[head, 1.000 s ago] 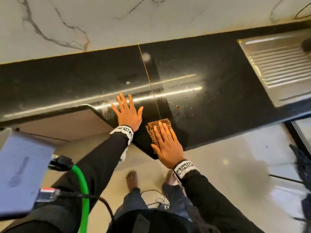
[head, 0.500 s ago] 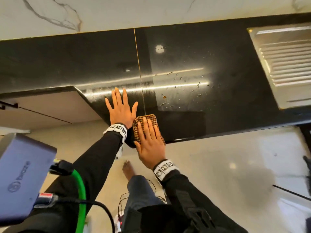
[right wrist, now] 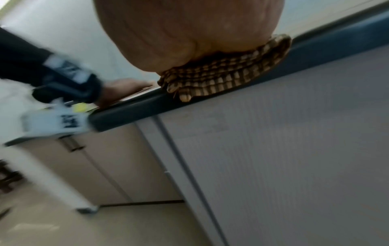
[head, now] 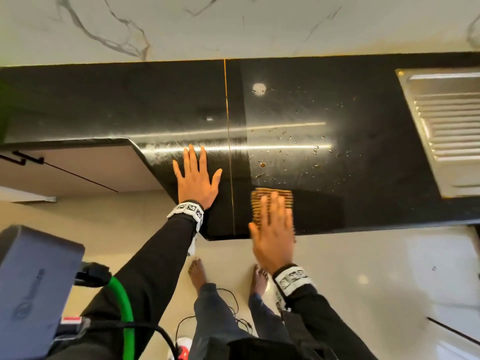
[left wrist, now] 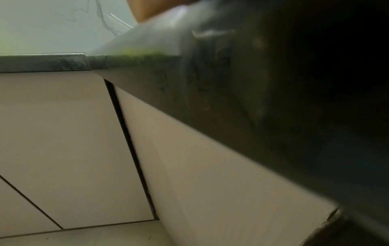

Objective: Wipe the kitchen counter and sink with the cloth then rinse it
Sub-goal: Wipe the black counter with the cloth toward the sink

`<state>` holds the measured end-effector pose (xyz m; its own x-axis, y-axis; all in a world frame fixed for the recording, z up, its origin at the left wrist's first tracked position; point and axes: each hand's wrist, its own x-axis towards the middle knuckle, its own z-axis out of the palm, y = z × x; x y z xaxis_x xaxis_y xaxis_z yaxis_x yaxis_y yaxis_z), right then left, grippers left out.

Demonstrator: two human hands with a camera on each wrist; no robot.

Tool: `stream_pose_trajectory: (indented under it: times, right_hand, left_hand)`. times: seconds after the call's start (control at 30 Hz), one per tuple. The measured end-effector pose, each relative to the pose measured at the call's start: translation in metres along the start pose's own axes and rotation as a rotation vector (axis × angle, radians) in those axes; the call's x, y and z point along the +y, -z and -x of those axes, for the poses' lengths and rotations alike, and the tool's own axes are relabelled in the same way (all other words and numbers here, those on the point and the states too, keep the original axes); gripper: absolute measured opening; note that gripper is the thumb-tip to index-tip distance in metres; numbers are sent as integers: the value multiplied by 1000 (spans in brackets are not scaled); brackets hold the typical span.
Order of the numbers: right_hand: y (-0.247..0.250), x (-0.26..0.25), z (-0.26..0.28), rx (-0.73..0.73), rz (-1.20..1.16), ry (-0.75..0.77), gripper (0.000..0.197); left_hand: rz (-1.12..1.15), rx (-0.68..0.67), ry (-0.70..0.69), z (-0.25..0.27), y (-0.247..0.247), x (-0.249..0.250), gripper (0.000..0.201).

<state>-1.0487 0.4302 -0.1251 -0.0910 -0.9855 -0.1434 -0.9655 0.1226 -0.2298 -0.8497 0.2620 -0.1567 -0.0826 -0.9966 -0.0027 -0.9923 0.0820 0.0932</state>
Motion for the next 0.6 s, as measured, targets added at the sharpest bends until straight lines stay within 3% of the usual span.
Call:
stream_pose_trajectory:
  times: [0.1, 0.2, 0.27, 0.37, 0.47, 0.53, 0.6]
  right_hand:
    - [-9, -48, -18, -73, 7, 227, 71]
    - [-3, -41, -52, -88, 54, 369, 70]
    - [8, -8, -68, -74, 51, 301, 70]
    - [25, 58, -78, -10, 66, 17, 72]
    - [28, 52, -68, 14, 84, -159, 73]
    - [20, 9, -60, 8, 68, -116, 73]
    - [5, -34, -58, -16, 41, 102, 71]
  left_hand:
    - [-14, -14, -7, 0, 2, -1, 78]
    - [16, -9, 13, 0, 5, 0, 72]
    - [27, 2, 21, 0, 7, -1, 69]
    - [50, -7, 35, 2, 7, 2, 69]
    - [54, -17, 23, 3, 6, 1, 71]
    - [65, -25, 24, 3, 8, 0, 71]
    - [72, -18, 16, 1, 7, 0, 71]
